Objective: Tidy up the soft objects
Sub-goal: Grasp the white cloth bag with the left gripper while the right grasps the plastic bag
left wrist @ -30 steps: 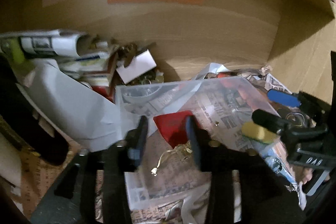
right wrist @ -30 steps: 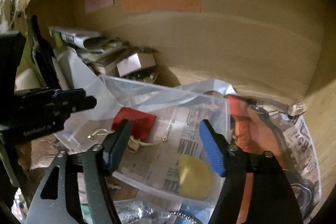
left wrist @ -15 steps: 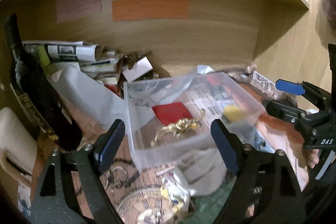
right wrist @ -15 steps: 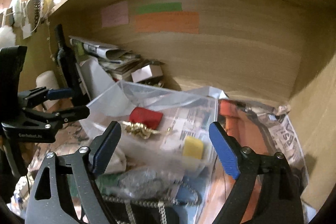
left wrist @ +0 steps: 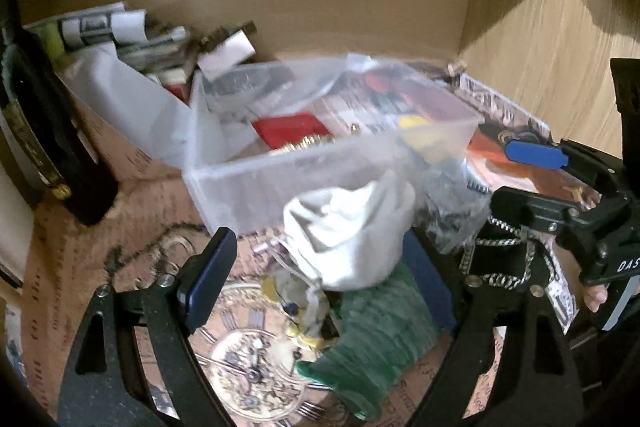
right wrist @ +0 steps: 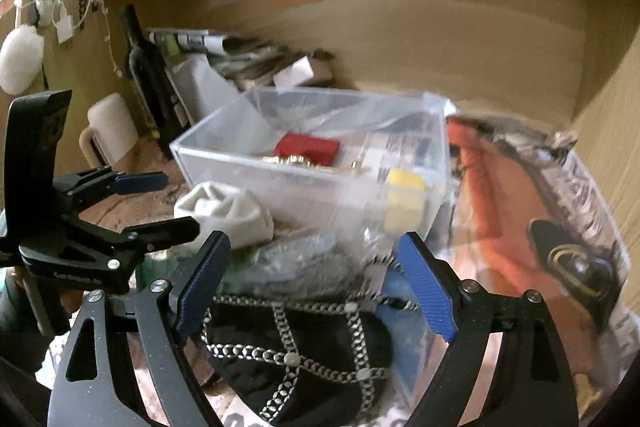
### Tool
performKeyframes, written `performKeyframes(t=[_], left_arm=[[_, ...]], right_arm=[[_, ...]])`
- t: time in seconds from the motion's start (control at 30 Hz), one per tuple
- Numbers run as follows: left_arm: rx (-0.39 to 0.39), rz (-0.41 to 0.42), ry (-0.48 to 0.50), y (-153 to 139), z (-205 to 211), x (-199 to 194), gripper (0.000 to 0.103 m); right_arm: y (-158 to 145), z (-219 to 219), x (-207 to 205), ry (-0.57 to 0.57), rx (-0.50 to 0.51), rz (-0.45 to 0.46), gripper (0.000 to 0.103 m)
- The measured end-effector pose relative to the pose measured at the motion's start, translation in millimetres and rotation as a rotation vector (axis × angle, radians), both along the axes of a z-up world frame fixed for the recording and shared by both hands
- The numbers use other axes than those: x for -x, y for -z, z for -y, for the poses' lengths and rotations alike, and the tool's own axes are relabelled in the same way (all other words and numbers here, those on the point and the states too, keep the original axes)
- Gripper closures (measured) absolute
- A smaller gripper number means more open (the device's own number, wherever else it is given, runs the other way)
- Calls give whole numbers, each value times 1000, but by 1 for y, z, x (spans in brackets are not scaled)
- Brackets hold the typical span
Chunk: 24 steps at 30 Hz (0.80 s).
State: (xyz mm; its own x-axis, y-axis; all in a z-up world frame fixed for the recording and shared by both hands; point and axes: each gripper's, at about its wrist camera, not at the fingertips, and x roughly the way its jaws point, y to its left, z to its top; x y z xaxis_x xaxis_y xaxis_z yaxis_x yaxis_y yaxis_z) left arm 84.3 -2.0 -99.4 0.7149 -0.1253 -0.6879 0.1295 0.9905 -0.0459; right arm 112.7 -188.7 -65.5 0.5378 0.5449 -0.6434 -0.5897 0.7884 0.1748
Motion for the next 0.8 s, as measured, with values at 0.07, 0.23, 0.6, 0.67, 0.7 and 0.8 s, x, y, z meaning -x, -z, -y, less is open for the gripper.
performKeyframes(t=[0.07, 0.23, 0.6, 0.67, 0.7, 0.8], left_arm=[[6, -11, 7, 5, 3, -1, 18], [30, -23, 13, 13, 7, -7, 18], [77, -41, 50, 23, 10, -18, 46], [82, -35, 50, 22, 10, -17, 52], [86, -34, 53, 21, 9, -17, 53], [95, -29, 57, 19, 7, -16, 62]], right_arm=[[8, -2, -1, -5, -2, -33, 19], [24, -5, -7, -8, 11, -93, 19], [35, -11, -16, -42, -15, -147, 51], [35, -13, -15, -51, -16, -143, 58], [35, -14, -14, -54, -14, -137, 61], [31, -17, -10, -62, -10, -115, 69]])
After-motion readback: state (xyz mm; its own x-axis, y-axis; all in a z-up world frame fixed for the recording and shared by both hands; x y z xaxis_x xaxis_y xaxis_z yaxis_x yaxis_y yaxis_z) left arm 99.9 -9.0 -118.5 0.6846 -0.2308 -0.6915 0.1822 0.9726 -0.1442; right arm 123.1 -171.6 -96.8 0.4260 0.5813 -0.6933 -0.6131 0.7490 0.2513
